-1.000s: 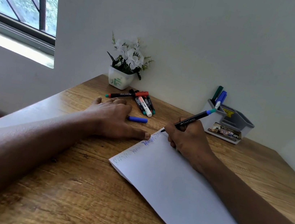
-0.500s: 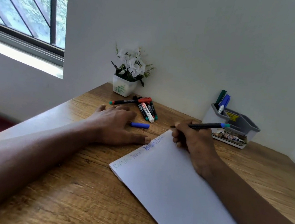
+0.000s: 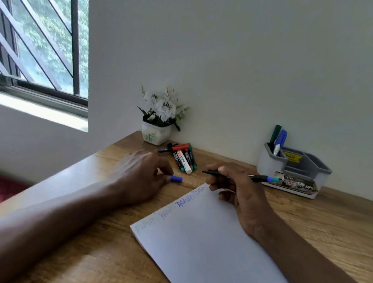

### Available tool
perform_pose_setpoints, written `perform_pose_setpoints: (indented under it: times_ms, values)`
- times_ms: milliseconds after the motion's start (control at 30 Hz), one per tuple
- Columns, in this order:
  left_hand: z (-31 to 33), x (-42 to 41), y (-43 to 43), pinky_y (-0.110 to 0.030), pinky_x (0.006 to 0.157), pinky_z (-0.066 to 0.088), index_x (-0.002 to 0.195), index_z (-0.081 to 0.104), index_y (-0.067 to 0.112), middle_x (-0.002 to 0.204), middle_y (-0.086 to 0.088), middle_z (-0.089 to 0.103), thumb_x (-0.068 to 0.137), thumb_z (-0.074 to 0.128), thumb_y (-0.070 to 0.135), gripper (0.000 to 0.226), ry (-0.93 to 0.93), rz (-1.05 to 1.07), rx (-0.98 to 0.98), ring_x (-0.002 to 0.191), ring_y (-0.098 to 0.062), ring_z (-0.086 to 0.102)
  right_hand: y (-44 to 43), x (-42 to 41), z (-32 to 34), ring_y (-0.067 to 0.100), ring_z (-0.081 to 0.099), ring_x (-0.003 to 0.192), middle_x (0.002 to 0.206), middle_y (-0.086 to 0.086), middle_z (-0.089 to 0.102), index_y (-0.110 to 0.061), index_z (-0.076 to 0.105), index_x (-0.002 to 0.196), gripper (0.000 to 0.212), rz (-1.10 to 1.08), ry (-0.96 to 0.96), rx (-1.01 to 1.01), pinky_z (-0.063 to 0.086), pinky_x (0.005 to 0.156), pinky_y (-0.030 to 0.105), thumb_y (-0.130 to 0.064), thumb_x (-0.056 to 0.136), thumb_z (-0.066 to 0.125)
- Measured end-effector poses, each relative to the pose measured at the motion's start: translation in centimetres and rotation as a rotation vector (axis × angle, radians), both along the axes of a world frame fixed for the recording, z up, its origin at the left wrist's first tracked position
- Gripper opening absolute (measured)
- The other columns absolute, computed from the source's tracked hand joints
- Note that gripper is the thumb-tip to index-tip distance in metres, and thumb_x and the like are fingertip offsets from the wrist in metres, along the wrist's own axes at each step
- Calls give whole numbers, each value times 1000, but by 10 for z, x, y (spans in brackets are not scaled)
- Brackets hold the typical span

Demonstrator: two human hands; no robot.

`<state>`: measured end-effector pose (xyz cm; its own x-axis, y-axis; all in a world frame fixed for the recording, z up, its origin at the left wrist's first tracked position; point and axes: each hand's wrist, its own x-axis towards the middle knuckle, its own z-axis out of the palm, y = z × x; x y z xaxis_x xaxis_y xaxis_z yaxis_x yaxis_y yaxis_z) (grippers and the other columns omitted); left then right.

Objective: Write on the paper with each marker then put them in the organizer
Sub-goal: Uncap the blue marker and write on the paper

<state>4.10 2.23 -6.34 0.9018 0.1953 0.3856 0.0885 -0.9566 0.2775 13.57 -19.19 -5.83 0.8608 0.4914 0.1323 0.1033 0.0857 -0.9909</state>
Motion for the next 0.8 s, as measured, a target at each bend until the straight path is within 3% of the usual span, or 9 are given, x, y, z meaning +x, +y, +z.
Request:
perform_pose_setpoints:
  times_ms: [133, 233, 367, 600, 800]
  values:
    - [-1, -2, 4, -34, 81, 56, 91, 72, 45, 89, 23, 70, 91, 73, 31, 15, -117, -59, -262, 87, 1, 64, -3, -2, 0, 13, 67, 76, 86, 9, 79, -13, 78, 99, 20, 42, -51, 4, 46, 59, 22, -15, 97, 58]
    - [-2, -4, 10, -41, 81, 58, 95, 75, 41, 88, 20, 73, 90, 76, 27, 14, -160, -150, -396, 85, -3, 67, -4, -4, 0, 13, 68, 77, 89, 13, 79, -9, 72, 96, 9, 72, -87, 16, 46, 58, 21, -10, 94, 63]
    - [-3, -5, 9, -44, 81, 58, 99, 77, 38, 90, 18, 74, 90, 75, 27, 14, -172, -207, -421, 86, -6, 68, -4, -6, 0, 13, 68, 78, 92, 15, 79, -9, 71, 95, 5, 100, -126, 11, 46, 56, 18, -8, 92, 67]
    - [-4, -4, 7, -43, 79, 59, 101, 76, 39, 94, 20, 74, 90, 75, 29, 15, -167, -225, -414, 87, -7, 68, -4, -4, -1, 25, 69, 86, 83, 13, 78, 1, 74, 100, 14, 83, -165, 24, 46, 55, 21, -8, 90, 71]
    - [-4, -4, 7, -44, 77, 59, 101, 76, 38, 94, 17, 75, 90, 75, 31, 13, -170, -258, -425, 87, -9, 69, -4, -6, -1, 21, 68, 81, 83, 12, 78, 0, 75, 99, 14, 87, -193, 15, 46, 56, 23, -10, 90, 71]
